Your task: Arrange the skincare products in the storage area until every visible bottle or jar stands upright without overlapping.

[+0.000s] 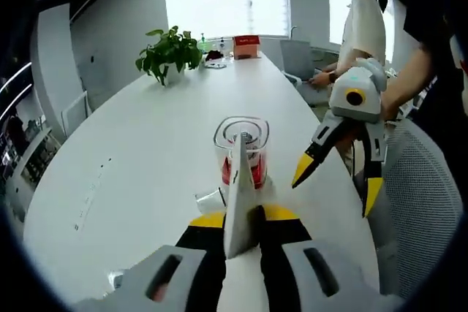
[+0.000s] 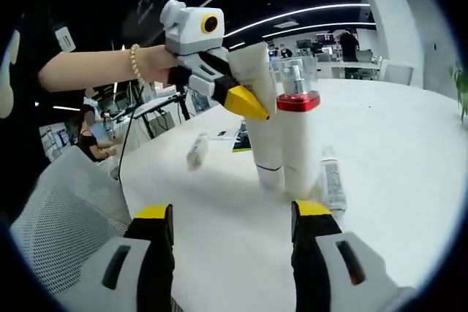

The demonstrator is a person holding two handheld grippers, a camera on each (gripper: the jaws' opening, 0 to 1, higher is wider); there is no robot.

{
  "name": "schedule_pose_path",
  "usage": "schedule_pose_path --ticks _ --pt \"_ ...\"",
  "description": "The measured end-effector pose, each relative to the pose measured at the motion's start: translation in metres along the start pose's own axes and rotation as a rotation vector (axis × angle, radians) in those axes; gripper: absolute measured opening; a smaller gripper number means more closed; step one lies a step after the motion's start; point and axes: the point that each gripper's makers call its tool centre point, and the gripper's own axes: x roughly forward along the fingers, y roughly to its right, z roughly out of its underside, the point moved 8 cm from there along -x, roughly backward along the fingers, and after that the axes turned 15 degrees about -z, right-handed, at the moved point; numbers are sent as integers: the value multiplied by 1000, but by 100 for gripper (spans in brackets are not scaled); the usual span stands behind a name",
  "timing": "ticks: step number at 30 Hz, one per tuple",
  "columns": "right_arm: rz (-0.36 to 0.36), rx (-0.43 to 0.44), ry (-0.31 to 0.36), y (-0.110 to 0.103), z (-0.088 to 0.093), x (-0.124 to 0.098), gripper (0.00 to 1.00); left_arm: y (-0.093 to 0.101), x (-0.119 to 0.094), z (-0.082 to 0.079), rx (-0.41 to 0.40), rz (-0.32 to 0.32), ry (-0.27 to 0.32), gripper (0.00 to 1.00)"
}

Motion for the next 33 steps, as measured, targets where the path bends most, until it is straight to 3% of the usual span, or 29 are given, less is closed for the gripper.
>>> schedule_pose_path --ticks 16,33 --pt "51 34 17 4 7 -8 65 -1 2 -2 -58 -18 -2 19" --pt "59 44 21 5 6 -7 65 -3 -1 -1 -76 -38 -12 33"
